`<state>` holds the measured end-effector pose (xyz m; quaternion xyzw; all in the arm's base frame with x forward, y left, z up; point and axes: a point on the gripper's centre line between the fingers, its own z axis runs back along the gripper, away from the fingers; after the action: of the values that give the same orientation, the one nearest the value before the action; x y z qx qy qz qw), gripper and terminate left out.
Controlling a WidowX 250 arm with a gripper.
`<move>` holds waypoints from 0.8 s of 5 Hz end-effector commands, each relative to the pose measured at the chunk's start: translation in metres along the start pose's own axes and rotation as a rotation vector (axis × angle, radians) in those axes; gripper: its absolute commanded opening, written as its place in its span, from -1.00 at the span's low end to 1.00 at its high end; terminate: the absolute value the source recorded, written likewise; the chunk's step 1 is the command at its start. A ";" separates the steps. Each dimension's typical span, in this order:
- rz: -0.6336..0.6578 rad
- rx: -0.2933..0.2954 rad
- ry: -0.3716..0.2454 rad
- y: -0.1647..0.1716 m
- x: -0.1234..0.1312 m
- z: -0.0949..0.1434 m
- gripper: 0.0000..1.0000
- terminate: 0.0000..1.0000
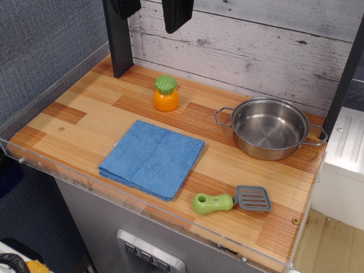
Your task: Move the blue piece of cloth near the salt can.
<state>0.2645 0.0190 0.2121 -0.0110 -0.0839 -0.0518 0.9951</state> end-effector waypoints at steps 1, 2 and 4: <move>0.000 0.000 0.000 0.000 0.000 0.000 1.00 -1.00; -0.013 0.002 -0.020 0.011 -0.002 -0.016 1.00 -1.00; -0.091 -0.007 -0.028 0.025 -0.018 -0.066 1.00 -1.00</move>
<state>0.2576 0.0405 0.1360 -0.0178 -0.0842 -0.0975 0.9915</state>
